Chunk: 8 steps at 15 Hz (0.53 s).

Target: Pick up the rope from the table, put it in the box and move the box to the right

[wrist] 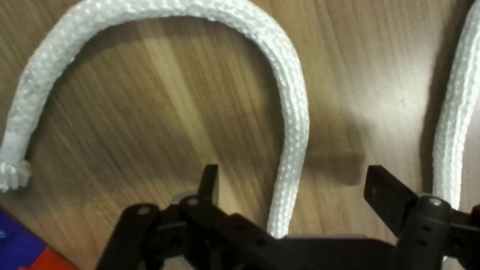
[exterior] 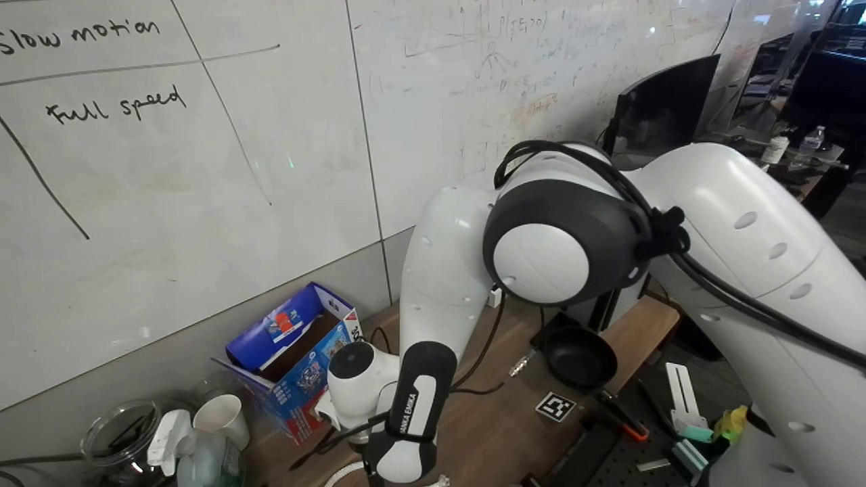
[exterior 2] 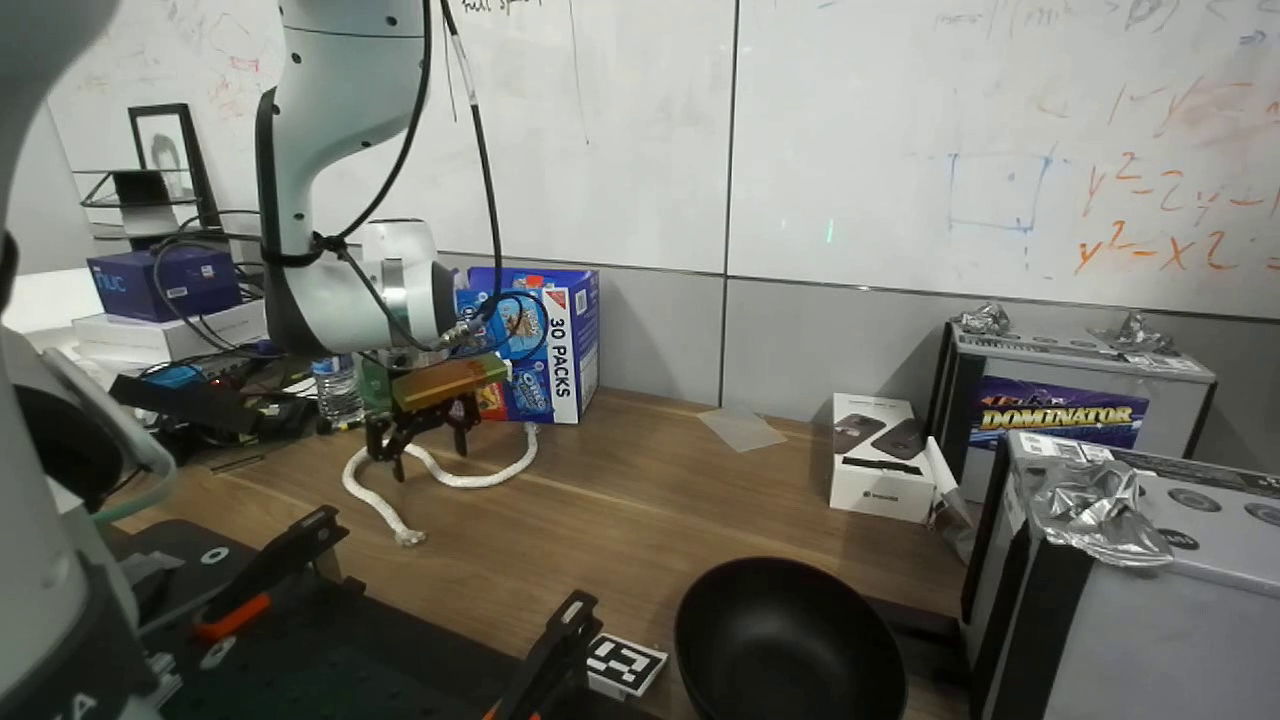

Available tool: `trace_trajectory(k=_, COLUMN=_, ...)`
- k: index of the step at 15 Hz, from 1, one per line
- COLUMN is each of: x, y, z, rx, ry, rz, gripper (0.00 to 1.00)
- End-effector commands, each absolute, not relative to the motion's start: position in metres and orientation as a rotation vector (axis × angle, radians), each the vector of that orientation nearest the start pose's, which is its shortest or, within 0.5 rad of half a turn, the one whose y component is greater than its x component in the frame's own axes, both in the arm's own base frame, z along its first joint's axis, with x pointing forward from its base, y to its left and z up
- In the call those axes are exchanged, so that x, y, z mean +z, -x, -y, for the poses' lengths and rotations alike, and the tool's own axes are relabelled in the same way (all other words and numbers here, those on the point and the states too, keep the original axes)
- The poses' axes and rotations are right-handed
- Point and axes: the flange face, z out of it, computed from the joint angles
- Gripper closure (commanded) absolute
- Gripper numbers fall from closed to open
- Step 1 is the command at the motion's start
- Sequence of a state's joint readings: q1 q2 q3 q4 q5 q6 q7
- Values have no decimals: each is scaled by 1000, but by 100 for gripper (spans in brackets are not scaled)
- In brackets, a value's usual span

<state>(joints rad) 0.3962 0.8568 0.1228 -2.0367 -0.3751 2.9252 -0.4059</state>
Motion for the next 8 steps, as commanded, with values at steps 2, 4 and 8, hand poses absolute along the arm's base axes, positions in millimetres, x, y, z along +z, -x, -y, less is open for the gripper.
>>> trace_trajectory(k=2, x=20, y=-479, z=-308, rx=-80, ry=2577, rz=1828, gripper=0)
trace_trajectory(k=4, x=17, y=-480, z=-308, rx=-75, ry=2582, rz=1824, gripper=0)
trace_trajectory(k=8, x=19, y=-485, z=-311, rx=-69, ry=2587, rz=1824, gripper=43)
